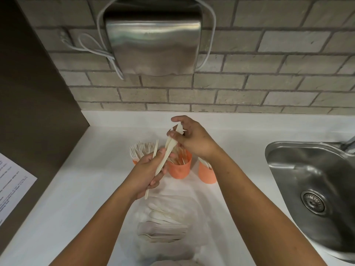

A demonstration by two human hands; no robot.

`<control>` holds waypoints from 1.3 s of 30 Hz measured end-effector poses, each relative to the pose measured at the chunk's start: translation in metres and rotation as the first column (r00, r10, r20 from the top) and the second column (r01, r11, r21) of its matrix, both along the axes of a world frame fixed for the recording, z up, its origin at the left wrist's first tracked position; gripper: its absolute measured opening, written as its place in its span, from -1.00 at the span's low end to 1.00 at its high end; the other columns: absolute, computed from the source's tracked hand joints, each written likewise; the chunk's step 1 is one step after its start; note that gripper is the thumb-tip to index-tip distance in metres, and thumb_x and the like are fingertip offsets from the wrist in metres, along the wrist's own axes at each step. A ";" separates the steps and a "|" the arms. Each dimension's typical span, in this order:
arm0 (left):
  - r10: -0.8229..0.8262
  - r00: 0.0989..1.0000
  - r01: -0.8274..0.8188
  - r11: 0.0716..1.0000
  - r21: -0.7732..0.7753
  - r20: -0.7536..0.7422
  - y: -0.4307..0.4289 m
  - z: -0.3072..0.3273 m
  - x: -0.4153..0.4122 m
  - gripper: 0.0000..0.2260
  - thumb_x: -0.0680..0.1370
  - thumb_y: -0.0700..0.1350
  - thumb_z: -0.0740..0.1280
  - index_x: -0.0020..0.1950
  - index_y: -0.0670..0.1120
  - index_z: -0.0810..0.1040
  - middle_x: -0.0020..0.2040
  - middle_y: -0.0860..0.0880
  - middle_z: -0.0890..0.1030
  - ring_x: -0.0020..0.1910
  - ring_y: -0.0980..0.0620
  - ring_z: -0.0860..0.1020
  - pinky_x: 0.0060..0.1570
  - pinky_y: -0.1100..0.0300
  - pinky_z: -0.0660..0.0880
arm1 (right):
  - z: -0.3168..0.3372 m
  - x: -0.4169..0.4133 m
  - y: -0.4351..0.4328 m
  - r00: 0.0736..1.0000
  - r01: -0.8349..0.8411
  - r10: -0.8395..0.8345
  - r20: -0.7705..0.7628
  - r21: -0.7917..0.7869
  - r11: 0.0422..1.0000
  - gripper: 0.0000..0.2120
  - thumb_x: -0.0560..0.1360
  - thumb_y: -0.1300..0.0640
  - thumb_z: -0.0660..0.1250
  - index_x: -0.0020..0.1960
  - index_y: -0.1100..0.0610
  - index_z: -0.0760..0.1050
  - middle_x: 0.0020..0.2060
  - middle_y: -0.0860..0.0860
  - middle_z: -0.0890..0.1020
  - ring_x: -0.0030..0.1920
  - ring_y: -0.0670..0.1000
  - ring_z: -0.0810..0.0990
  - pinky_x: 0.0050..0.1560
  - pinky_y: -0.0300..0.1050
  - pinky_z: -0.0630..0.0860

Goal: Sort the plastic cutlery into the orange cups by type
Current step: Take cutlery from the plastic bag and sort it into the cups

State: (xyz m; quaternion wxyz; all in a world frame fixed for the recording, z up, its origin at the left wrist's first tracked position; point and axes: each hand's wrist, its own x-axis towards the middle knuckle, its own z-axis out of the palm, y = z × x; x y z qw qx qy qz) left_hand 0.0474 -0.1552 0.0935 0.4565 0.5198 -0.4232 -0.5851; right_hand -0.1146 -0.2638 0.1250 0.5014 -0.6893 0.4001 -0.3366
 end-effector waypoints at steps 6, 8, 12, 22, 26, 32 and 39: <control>-0.011 1.000 0.010 0.998 0.059 0.010 -0.001 -0.003 -0.004 -0.52 0.69 0.25 0.16 -0.01 -0.10 0.65 -0.24 -0.12 0.57 -0.60 0.08 0.20 -0.58 0.37 0.11 | 0.000 0.005 0.009 0.983 -0.083 0.055 -0.176 -0.154 0.984 -0.97 0.60 0.15 0.40 0.03 0.07 0.59 -0.30 -0.15 0.66 -0.39 -0.09 0.59 -0.21 -0.18 0.52; -0.004 1.000 0.003 0.998 0.057 0.011 -0.001 -0.003 -0.003 -0.54 0.70 0.23 0.14 -0.03 -0.04 0.69 -0.32 -0.08 0.54 -0.60 0.10 0.23 -0.59 0.36 0.11 | 0.003 0.000 0.008 0.991 -0.076 0.064 -0.113 -0.108 0.991 -0.98 0.59 0.20 0.42 -0.02 0.12 0.59 -0.34 -0.15 0.65 -0.40 -0.05 0.57 -0.25 -0.15 0.50; 0.060 0.998 -0.060 0.998 0.026 -0.004 -0.003 -0.007 0.003 -0.51 0.68 0.21 0.18 0.20 -0.18 0.63 -0.33 -0.06 0.49 -0.57 0.11 0.20 -0.58 0.33 0.08 | 0.011 -0.008 0.002 0.998 0.067 -0.066 0.020 -0.079 0.995 -0.96 0.59 0.22 0.41 -0.04 0.12 0.60 -0.23 0.04 0.70 -0.38 0.02 0.64 -0.32 -0.17 0.51; 0.271 0.962 -0.269 0.961 0.069 -0.027 -0.008 -0.009 -0.010 -0.61 0.71 0.09 0.23 0.03 -0.21 0.63 -0.40 -0.03 0.42 -0.54 0.10 0.20 -0.59 0.27 0.12 | 0.002 0.005 0.011 0.977 0.014 -0.056 0.204 0.199 0.980 -0.76 0.69 0.16 0.25 0.30 0.09 0.26 -0.20 0.15 0.72 -0.34 0.12 0.50 -0.26 0.06 0.43; 0.282 0.957 -0.276 0.957 0.088 -0.064 -0.010 -0.007 -0.010 -0.61 0.72 0.07 0.23 0.07 -0.24 0.62 -0.40 -0.01 0.45 -0.52 0.12 0.22 -0.58 0.31 0.14 | 0.002 0.001 0.013 0.974 0.057 -0.089 0.207 0.156 0.986 -0.82 0.69 0.19 0.26 0.12 0.33 0.46 -0.17 0.30 0.69 -0.32 0.13 0.54 -0.29 -0.04 0.47; 0.262 0.960 -0.240 0.952 0.188 -0.101 -0.008 -0.006 -0.002 -0.69 0.70 0.15 0.22 0.06 -0.06 0.59 -0.31 0.05 0.45 -0.50 0.14 0.15 -0.56 0.30 0.01 | 0.027 -0.017 -0.001 0.906 0.393 -0.372 0.204 -0.073 0.917 -0.84 0.67 0.10 0.30 -0.02 0.18 0.51 -0.27 0.08 0.71 -0.37 0.01 0.63 -0.31 -0.10 0.51; 0.190 0.911 -0.116 0.970 0.213 -0.365 -0.006 -0.002 0.000 -0.65 0.64 -0.02 0.08 -0.30 -0.10 0.41 -0.31 -0.03 0.39 -0.55 0.14 0.15 -0.66 0.38 0.04 | 0.001 -0.021 -0.008 0.919 0.287 -0.372 -0.129 -0.425 0.858 -0.96 0.67 0.08 0.27 0.08 0.04 0.46 -0.42 0.03 0.55 -0.42 0.01 0.53 -0.31 -0.06 0.49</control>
